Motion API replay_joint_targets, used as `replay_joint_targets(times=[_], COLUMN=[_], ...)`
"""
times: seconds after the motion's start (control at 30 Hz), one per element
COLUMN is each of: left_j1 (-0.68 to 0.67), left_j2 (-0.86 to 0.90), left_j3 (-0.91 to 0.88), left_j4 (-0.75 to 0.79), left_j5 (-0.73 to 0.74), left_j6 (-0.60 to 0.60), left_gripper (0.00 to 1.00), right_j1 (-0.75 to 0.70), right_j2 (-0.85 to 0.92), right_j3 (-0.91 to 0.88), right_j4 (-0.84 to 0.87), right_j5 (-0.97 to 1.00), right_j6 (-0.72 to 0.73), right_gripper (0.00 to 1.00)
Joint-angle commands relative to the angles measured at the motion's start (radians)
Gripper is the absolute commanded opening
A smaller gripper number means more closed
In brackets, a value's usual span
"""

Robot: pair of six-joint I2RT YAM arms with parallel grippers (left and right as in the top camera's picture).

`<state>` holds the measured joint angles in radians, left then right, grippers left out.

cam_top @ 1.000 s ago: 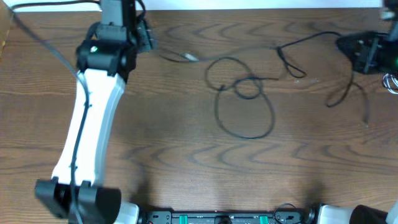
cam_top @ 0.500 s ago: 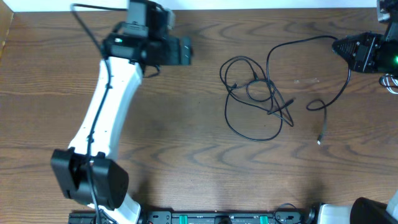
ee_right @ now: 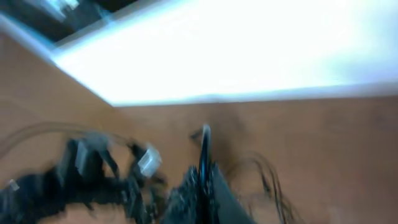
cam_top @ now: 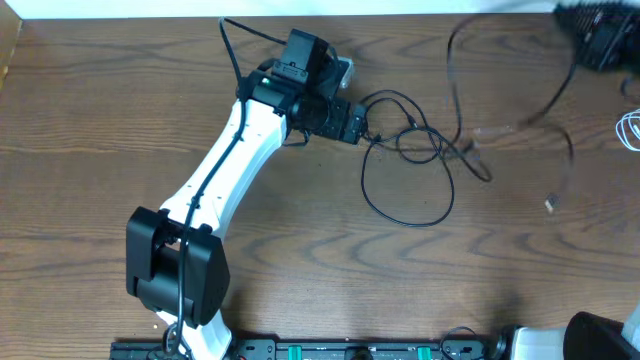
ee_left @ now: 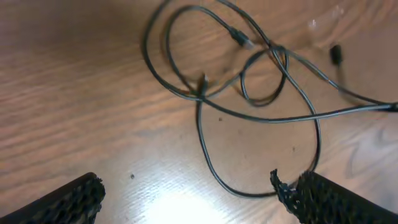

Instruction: Untangle cables

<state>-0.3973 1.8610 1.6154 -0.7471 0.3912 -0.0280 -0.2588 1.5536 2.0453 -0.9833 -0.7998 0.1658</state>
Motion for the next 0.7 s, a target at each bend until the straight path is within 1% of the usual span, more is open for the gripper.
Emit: replay_joint_targets(times=[0.0, 0.2, 0.3, 0.37, 0.43, 0.6, 0.67], left_j1=[0.026, 0.027, 0.027, 0.027, 0.027, 0.027, 0.027], left_j2=[-0.002, -0.001, -0.001, -0.001, -0.001, 0.000, 0.000], left_j3=[0.006, 0.006, 0.006, 0.006, 0.006, 0.006, 0.006], left_j4=[0.011, 0.011, 0.011, 0.011, 0.011, 0.012, 0.014], left_j5=[0.008, -0.022, -0.022, -0.023, -0.039, -0.045, -0.045], left_j6=[-0.022, -0.022, -0.022, -0.021, -0.021, -0.018, -0.018], left_gripper=[0.99, 0.99, 0.99, 0.99, 0.99, 0.99, 0.99], right_j1=[0.001, -0.059, -0.108, -0.143, -0.178, -0.206, -0.206], right_j2=[-0.009, -0.009, -0.009, -0.009, -0.009, 0.031, 0.056], right_j3=[0.157, 0.357, 0.428, 0.449, 0.449, 0.441, 0.441], right_j4=[0.128, 0.338, 0.362, 0.343, 0.301, 0.069, 0.011], right_j5=[-0.067, -0.061, 0.009, 0.056, 0.083, 0.235, 0.245], right_j6=[0.209, 0.377, 0.406, 0.392, 0.341, 0.158, 0.126], right_gripper=[0.01, 0.01, 0.01, 0.01, 0.01, 0.01, 0.01])
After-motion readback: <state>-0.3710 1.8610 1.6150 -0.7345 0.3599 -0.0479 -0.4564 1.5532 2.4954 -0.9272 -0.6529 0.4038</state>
